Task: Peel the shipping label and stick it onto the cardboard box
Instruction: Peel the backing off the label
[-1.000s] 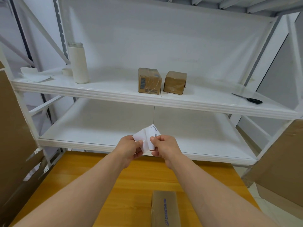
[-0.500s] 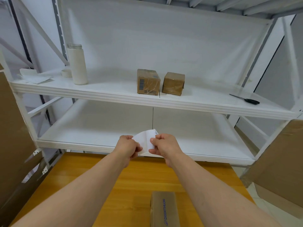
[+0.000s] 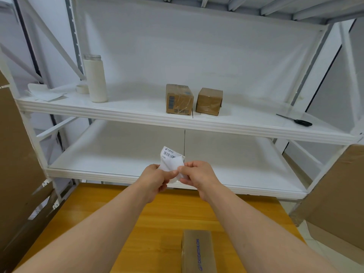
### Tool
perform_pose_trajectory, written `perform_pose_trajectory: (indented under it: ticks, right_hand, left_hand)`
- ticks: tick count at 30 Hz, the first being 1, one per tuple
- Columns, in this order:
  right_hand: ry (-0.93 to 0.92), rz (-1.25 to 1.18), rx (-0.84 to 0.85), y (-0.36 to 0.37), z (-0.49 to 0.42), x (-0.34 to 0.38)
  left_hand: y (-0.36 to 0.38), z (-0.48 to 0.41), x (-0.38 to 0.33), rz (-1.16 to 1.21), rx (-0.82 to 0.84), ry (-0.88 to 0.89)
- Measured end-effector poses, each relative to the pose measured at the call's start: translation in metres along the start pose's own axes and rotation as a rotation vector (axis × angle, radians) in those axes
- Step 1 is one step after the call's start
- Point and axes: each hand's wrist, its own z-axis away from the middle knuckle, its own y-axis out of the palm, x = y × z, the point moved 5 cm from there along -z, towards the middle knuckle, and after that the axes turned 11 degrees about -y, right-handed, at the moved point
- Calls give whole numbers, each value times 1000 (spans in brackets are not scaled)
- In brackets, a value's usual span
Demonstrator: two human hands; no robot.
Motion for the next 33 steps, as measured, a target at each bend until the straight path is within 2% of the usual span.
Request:
perform_pose_trajectory:
  ticks: [14, 20, 26, 33]
  right_hand:
    - [6, 101, 15, -3, 15, 12]
    - [-6, 151, 57, 1, 22, 19]
    - [-13, 150, 66, 4, 25, 22]
    - [-7, 146, 53, 4, 25, 21]
  left_hand:
    - [-10, 11, 1, -88, -98, -19]
    - [-12, 12, -4, -73, -178, 45]
    - [-12, 16, -7, -166, -187, 61]
    - [-11, 20, -7, -132, -96, 10]
